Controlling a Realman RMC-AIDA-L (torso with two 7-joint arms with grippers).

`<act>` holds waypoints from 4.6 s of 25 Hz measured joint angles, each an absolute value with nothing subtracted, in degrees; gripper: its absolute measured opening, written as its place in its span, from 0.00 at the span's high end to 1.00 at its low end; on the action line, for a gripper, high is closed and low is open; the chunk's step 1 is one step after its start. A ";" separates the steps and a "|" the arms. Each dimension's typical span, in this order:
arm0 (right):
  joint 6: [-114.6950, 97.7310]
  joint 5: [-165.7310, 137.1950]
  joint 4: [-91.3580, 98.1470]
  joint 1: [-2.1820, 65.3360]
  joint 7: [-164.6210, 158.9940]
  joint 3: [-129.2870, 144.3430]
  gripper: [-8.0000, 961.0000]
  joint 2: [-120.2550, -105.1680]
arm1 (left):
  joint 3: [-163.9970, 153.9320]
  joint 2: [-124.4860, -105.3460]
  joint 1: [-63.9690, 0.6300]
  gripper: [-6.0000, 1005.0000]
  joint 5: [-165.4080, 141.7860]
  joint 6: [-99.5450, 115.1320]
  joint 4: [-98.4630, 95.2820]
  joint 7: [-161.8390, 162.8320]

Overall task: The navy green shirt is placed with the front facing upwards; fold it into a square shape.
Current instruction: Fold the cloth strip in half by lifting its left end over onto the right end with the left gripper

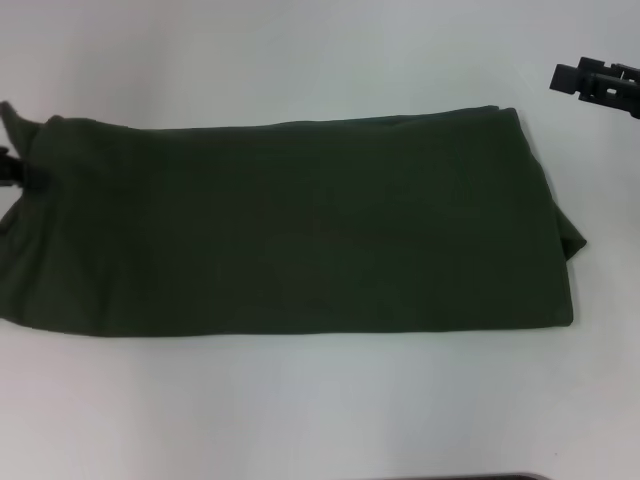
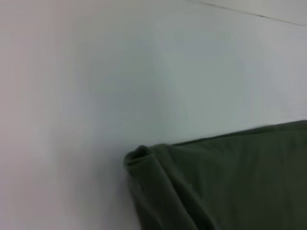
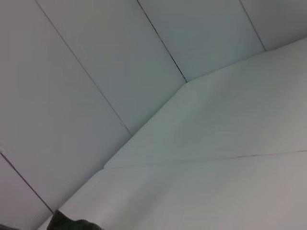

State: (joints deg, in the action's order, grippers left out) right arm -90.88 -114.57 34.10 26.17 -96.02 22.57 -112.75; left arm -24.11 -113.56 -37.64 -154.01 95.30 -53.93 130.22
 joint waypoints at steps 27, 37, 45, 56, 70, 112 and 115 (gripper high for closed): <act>-90.97 -114.61 34.10 25.60 -96.16 24.46 0.04 -112.64 | -29.17 -115.83 -42.21 0.98 -143.57 102.96 -56.30 132.04; -92.02 -114.74 34.10 25.21 -97.08 24.61 0.04 -112.13 | -32.81 -117.88 -46.50 0.98 -143.31 103.10 -56.87 133.30; -92.39 -114.95 34.10 24.83 -97.46 24.27 0.05 -111.32 | -33.96 -120.29 -50.06 0.98 -142.37 103.20 -56.91 133.64; -92.57 -114.73 34.18 24.17 -97.67 23.74 0.05 -109.62 | -37.53 -123.17 -52.31 0.98 -136.91 101.17 -56.87 135.67; -94.16 -114.73 34.20 23.35 -98.36 22.41 0.05 -108.29 | -48.79 -124.02 -54.02 0.98 -128.39 94.15 -55.74 139.06; -97.12 -114.96 37.09 22.59 -99.49 22.41 0.05 -108.09 | -67.53 -124.45 -53.62 0.98 -109.09 71.36 -41.40 136.48; -97.12 -114.96 37.09 22.59 -99.54 22.46 0.05 -108.03 | -67.58 -124.45 -53.65 0.98 -108.86 71.25 -41.39 136.45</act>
